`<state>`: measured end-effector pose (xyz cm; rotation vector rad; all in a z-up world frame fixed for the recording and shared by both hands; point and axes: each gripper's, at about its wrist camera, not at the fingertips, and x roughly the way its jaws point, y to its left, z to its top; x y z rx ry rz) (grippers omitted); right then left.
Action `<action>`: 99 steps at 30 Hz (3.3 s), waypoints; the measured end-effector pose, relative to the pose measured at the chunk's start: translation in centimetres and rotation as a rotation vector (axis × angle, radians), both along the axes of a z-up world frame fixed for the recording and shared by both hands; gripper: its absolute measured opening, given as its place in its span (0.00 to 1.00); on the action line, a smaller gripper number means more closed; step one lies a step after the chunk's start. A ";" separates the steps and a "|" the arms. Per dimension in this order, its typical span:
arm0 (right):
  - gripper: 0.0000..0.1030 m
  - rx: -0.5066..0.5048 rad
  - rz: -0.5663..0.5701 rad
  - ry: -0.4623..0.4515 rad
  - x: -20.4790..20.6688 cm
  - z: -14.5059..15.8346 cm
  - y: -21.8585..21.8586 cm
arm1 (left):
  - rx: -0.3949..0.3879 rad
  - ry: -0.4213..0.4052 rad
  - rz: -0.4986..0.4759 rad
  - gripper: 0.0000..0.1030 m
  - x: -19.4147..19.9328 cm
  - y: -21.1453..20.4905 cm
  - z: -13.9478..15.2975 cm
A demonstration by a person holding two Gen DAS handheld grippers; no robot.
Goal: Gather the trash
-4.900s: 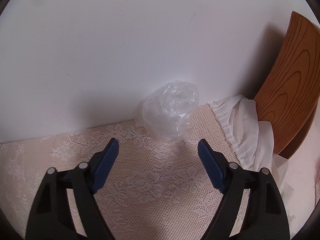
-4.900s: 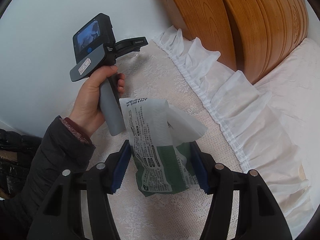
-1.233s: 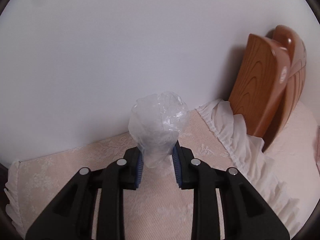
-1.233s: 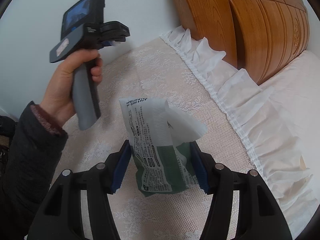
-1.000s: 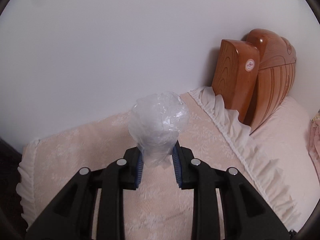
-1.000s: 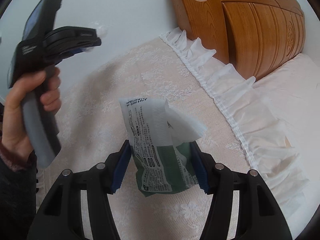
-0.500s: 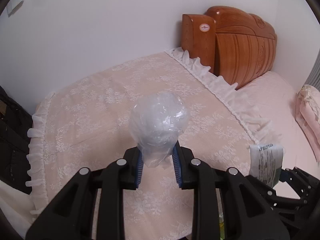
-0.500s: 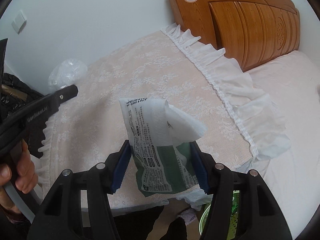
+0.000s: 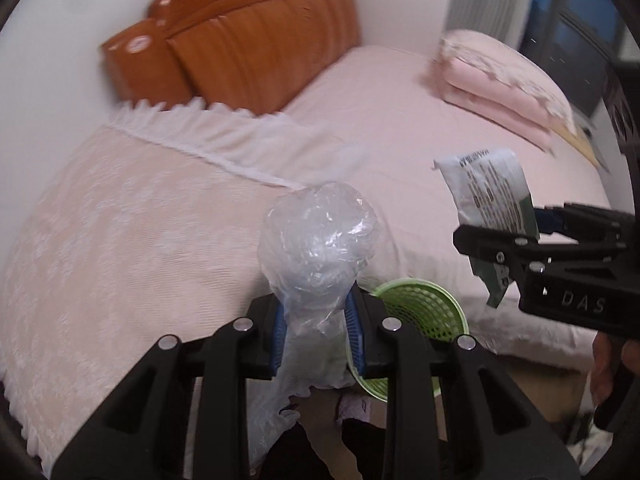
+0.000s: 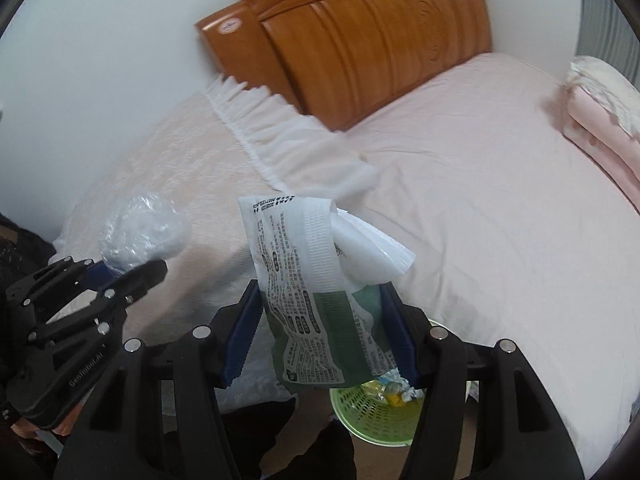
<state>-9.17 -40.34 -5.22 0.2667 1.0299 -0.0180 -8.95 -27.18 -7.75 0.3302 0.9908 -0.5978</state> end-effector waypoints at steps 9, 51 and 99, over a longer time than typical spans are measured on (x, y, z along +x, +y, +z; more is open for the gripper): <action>0.58 -0.003 -0.307 0.108 -9.4 -4.4 -9.4 | 0.154 0.122 -0.437 0.26 -5.3 -11.3 -8.4; 0.97 -0.028 -0.131 0.444 -6.4 -15.9 -6.8 | -0.007 0.017 -0.076 0.92 -1.5 -1.9 0.2; 0.98 -0.155 0.467 -0.225 11.3 18.8 26.5 | -0.055 -0.292 0.968 0.92 6.9 32.4 17.2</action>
